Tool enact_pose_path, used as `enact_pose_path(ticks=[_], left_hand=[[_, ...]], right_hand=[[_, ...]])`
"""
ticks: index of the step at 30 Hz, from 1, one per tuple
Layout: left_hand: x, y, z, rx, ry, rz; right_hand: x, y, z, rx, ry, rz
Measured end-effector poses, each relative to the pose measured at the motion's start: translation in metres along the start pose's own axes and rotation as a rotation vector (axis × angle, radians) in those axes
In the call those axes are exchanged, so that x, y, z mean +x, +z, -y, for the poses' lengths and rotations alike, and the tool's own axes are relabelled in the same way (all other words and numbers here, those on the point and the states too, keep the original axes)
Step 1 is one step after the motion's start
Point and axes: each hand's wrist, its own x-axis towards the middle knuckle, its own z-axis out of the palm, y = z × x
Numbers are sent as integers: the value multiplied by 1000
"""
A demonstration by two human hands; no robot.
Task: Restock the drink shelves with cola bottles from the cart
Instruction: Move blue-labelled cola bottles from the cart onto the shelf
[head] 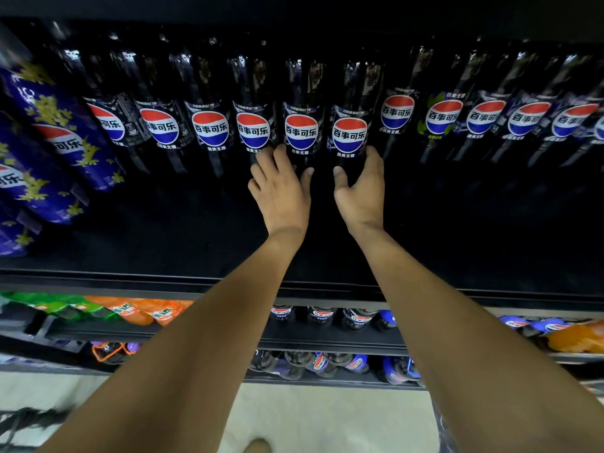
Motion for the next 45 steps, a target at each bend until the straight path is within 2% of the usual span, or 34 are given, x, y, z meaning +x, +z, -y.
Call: enact_pose_path(ticks=[5,16,18,21,24,28,32,35,40,45], left_hand=[[1,1,0,39,-20,12],[-3,-8,2,-111,-6,65],[-5,-14,6,-111,-6,81],[-12,-30,20,17,71,131],[-25,-56,36,135,254,217],[-58,-99,58,240,343,411],[-91,-147,92,366,377,473],[-114,-185,117,427,341,491],[-156,-247,158,523,219,570],[-198,-308,201,553,43,583]], right_hand=[[0,0,0,-2,0,-18],[-12,-12,10,95,105,60],[-24,-20,13,-68,25,61],[-49,-39,15,-382,-152,74],[-75,-56,22,-595,-290,176],[-112,-70,38,-789,-467,347],[-156,-70,62,-819,-557,421],[-193,-61,82,-792,-606,473],[-249,-41,114,-741,-648,606],[-294,-19,147,-705,-760,736]])
